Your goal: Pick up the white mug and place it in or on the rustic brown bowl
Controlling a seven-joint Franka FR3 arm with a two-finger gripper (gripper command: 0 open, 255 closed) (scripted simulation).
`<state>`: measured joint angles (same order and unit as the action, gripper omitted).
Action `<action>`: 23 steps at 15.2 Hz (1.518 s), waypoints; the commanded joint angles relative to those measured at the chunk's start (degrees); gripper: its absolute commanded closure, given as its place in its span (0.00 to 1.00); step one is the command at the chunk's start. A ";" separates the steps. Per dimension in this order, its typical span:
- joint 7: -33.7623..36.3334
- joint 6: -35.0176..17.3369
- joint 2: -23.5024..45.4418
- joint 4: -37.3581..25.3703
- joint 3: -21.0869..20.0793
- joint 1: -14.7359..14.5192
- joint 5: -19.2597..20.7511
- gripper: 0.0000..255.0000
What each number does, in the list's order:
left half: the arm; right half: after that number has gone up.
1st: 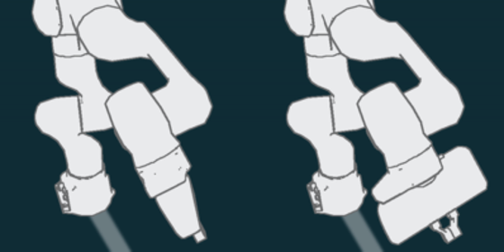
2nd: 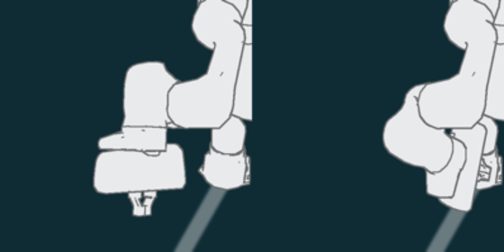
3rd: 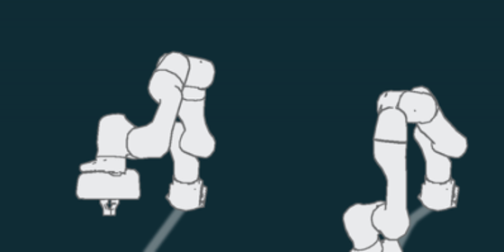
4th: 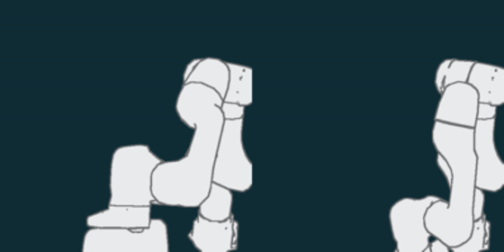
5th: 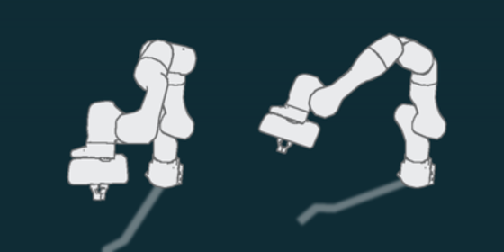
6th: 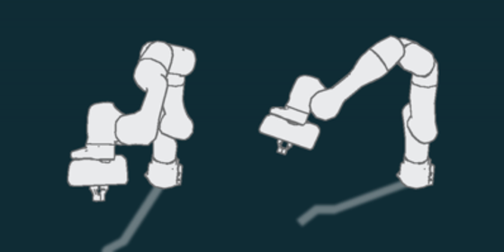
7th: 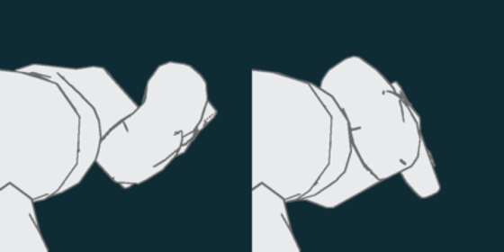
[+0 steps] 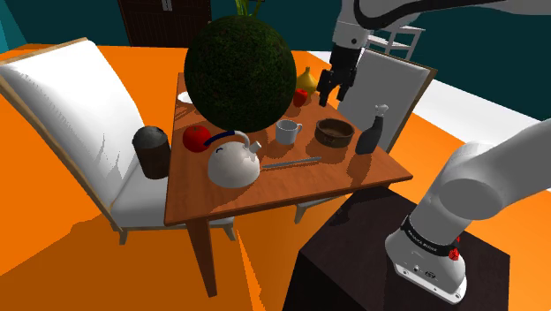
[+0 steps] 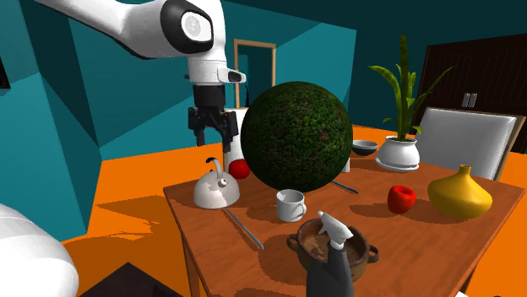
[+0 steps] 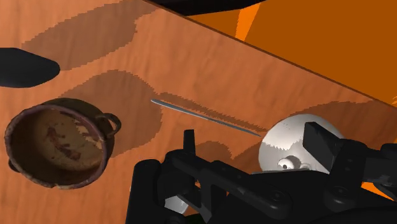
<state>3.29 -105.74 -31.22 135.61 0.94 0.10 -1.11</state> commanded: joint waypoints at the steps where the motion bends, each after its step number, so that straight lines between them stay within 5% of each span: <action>1: -0.20 -2.93 4.24 -1.18 0.17 0.19 0.32 0.00; 12: -1.42 -14.98 28.18 -11.87 1.42 1.33 1.85 0.00; 23: -2.38 -19.02 52.98 -31.51 2.45 2.54 2.44 0.00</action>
<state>0.76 -124.99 15.52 104.82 3.56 2.83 1.26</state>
